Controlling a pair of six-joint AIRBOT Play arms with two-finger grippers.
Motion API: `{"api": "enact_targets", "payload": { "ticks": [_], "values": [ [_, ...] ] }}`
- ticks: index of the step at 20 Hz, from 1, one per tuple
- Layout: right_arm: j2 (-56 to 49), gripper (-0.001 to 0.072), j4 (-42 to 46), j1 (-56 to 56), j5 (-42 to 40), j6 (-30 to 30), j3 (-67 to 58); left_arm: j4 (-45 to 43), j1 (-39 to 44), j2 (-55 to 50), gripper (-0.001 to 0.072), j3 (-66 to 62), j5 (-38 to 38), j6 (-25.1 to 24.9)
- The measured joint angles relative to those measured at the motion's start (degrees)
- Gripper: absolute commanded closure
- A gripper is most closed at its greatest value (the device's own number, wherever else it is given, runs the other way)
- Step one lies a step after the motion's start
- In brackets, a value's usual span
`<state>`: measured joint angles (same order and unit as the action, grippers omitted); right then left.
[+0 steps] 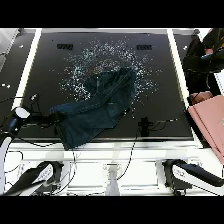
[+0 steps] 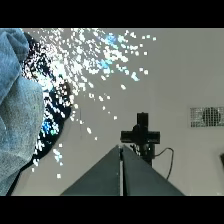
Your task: Fold the clothes and pants, and hang the long-sleeved shirts on hangers.
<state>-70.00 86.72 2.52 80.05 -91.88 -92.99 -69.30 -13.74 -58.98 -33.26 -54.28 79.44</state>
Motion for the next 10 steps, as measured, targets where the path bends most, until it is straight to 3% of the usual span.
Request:
{"api": "enact_targets", "payload": {
  "ticks": [10],
  "values": [
    [0.0,0.0674,0.4,0.0,-2.8,0.1,0.0,-2.4,-4.3,-1.0,0.006,-1.6,-1.9,-1.1]
  ]
}}
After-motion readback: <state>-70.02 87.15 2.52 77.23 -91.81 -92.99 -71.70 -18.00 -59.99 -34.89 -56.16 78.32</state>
